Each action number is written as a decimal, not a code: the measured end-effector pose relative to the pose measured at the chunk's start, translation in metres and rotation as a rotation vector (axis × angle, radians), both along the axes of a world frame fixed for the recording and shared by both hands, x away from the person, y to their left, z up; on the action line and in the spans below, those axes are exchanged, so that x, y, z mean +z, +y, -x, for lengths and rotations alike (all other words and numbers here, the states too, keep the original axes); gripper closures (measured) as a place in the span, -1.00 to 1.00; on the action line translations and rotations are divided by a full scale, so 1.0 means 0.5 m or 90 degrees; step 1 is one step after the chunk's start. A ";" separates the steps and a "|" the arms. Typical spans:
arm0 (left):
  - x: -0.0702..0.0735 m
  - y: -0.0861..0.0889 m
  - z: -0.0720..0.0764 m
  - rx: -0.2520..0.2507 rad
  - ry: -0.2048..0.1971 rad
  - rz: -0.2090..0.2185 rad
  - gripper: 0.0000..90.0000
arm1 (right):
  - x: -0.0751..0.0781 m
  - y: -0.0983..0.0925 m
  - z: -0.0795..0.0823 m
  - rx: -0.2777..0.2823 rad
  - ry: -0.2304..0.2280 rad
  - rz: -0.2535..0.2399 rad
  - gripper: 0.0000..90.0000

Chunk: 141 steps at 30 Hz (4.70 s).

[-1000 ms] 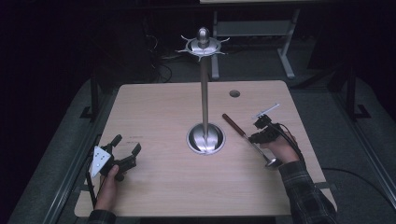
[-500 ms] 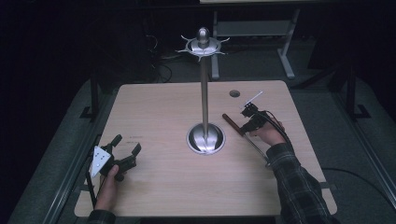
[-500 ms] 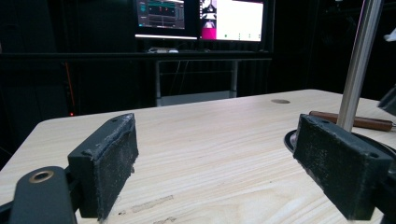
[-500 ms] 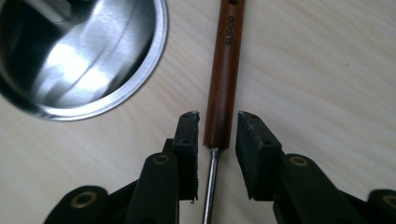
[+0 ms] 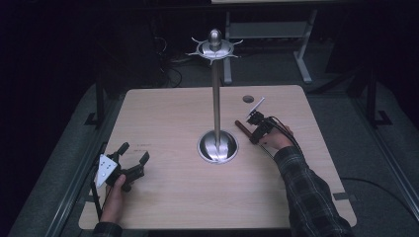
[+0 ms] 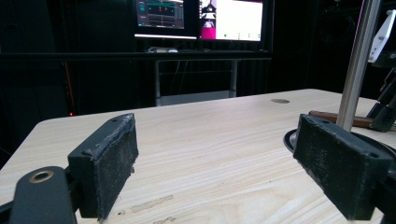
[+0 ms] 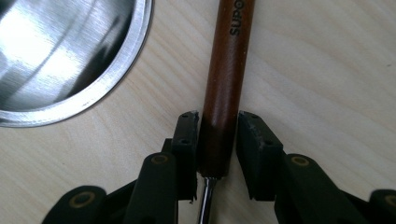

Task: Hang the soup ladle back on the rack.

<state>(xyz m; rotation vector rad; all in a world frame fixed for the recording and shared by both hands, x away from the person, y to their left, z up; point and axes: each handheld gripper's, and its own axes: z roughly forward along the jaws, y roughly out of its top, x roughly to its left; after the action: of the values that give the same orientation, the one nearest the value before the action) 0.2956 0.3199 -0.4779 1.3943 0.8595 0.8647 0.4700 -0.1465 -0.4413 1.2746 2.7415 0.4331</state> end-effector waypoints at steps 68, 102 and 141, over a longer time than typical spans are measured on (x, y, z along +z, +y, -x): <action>0.000 0.000 0.000 0.001 0.000 -0.001 -0.71 | 0.194 -0.141 0.204 -0.066 -0.315 -0.269 0.63; 0.000 0.000 0.000 0.001 -0.002 0.000 -0.71 | 0.332 -0.125 0.236 0.023 -0.378 -0.391 0.63; 0.000 0.000 0.000 0.001 -0.001 0.000 -0.71 | 0.445 -0.014 0.220 0.120 -0.393 -0.401 0.63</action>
<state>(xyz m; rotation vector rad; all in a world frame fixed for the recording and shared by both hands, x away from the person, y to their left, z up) 0.2955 0.3199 -0.4778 1.3935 0.8599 0.8671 0.3602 -0.1537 -0.2189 0.7531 2.2461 1.5048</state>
